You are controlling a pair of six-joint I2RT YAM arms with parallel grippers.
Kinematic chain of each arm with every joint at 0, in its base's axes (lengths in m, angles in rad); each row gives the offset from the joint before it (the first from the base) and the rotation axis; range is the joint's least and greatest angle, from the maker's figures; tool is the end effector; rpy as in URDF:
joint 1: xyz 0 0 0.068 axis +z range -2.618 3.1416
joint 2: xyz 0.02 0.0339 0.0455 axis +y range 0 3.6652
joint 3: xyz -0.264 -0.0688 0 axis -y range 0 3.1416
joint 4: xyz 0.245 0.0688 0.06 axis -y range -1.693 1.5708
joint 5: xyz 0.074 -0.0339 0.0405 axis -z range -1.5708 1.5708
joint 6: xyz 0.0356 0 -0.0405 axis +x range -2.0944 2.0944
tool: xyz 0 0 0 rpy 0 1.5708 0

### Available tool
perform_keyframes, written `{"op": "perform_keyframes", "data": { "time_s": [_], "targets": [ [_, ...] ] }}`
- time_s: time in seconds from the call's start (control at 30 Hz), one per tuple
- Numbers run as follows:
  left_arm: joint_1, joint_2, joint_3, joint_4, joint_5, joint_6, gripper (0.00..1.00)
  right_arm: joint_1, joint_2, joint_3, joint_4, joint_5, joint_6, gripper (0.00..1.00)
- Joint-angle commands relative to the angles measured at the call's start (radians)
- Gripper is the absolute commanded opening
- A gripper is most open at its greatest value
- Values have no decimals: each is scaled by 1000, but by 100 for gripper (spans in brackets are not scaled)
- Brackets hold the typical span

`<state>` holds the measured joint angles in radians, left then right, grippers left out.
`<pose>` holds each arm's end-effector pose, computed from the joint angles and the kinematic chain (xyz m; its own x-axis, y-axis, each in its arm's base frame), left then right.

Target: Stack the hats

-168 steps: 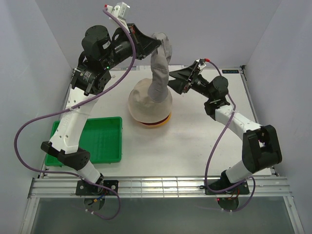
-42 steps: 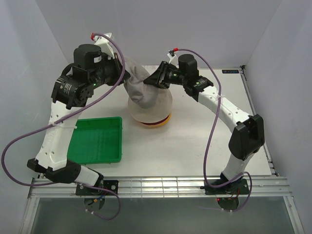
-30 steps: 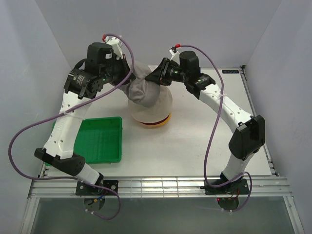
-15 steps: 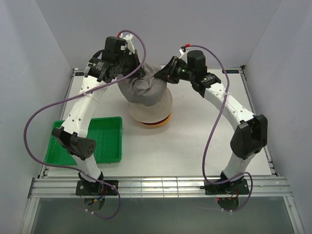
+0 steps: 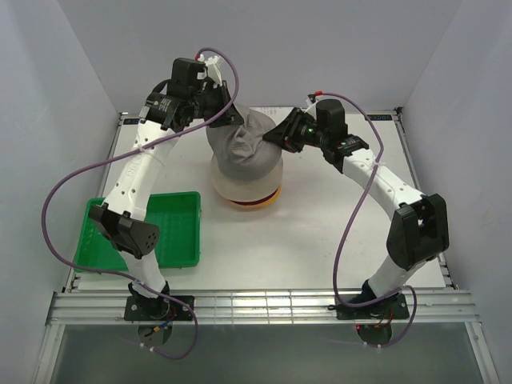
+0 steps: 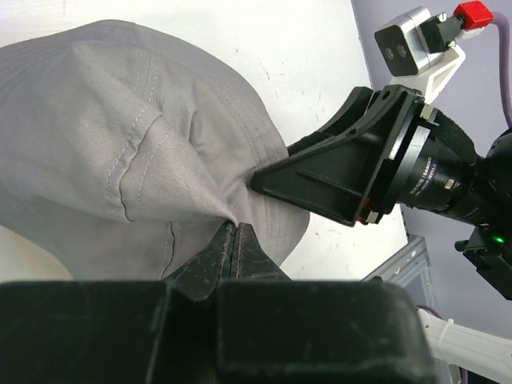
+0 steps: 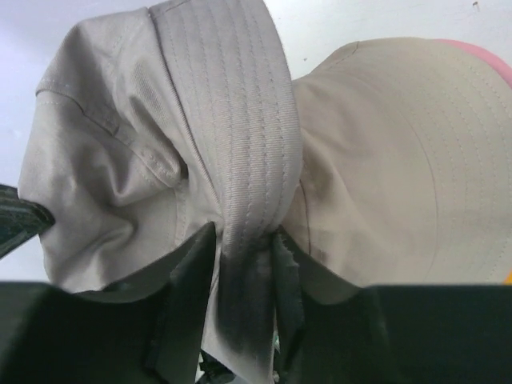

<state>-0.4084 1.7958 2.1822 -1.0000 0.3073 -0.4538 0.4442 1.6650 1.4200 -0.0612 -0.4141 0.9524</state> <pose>0.3366 -0.1574 0.4566 -0.7404 -0.1349 -0.6585 0.3126 0.7982 -0.5150 0.3539 0.1843 0.3430 -0.7606 0.4641 -0.4539 -0.2071 0.4892 0.8472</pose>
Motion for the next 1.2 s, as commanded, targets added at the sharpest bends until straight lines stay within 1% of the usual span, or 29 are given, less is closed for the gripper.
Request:
{"op": "perform_keyframes", "data": {
  "time_s": [0.0, 0.07, 0.1, 0.2, 0.37, 0.43, 0.67, 0.73, 0.87, 1.0, 1.17],
  "targets": [
    [2, -18, -25, 34, 53, -5, 0, -15, -80, -44, 109, -12, 17, 42],
    [2, -29, -57, 53, 55, -5, 0, -22, -102, -67, 136, -23, 29, 48],
    [2, -30, -62, 58, 55, -5, 0, -27, -108, -88, 146, -26, 35, 55],
    [2, -26, -68, 63, 53, -5, 0, -45, -126, -133, 213, -57, 80, 63],
    [2, -33, -85, 90, 47, -16, 0, -87, -140, -280, 418, -146, 213, 69],
    [2, -38, -87, 101, 53, -17, 0, -94, -143, -306, 442, -156, 236, 71],
    [2, -32, -65, 115, 70, -29, 0, -111, -129, -391, 543, -180, 285, 72],
    [2, -29, -76, 116, 72, -32, 0, -113, -126, -411, 602, -190, 319, 71],
    [2, -47, -145, 164, 75, -45, 0, -113, -117, -458, 689, -204, 371, 65],
    [2, -62, -163, 195, 72, -60, 0, -113, -114, -495, 735, -209, 391, 64],
    [2, -81, -183, 216, 110, -88, 0, -113, -88, -518, 791, -215, 417, 64]
  ]
}}
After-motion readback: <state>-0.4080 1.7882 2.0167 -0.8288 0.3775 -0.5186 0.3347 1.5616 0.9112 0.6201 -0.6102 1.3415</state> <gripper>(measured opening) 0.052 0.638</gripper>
